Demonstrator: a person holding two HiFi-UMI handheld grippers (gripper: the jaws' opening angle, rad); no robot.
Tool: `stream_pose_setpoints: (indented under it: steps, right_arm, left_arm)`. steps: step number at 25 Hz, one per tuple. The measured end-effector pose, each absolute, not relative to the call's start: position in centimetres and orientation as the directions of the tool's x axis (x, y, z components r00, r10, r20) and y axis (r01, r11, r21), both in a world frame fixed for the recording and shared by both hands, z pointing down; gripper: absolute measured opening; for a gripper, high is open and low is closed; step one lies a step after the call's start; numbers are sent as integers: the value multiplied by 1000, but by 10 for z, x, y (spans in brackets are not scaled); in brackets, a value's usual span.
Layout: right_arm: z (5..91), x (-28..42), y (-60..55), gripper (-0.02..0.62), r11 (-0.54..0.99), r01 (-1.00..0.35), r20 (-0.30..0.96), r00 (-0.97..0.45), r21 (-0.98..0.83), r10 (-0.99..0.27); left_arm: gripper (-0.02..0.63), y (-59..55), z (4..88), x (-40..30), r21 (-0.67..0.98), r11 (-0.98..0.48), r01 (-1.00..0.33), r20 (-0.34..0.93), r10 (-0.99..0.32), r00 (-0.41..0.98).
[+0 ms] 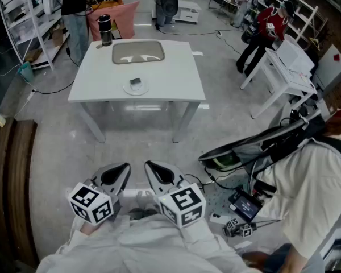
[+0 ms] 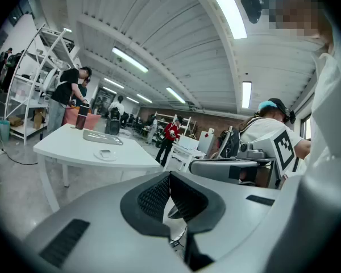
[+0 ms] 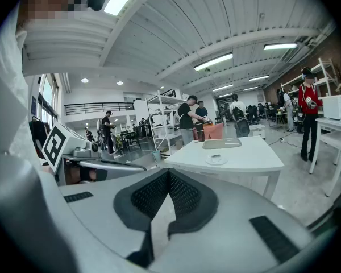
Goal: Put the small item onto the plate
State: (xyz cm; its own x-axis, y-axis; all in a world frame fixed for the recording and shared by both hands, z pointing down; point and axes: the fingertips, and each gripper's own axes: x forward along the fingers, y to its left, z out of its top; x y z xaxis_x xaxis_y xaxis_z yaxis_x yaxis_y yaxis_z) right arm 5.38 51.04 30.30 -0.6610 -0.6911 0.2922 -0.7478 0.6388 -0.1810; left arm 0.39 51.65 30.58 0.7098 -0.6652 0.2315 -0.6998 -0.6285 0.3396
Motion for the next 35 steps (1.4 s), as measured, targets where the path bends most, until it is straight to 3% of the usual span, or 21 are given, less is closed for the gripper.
stream_pose_setpoints:
  steps: [16, 23, 35]
  right_arm:
    - [302, 50, 512, 14, 647, -742, 288, -668, -177, -687]
    - [296, 62, 507, 15, 628, -719, 221, -691, -298, -688]
    - [330, 103, 512, 15, 639, -712, 279, -702, -291, -655]
  left_arm:
    - [9, 514, 304, 6, 344, -633, -693, 222, -662, 715]
    - [10, 514, 306, 10, 357, -623, -696, 223, -666, 711]
    - [9, 514, 344, 36, 428, -541, -724, 263, -692, 673]
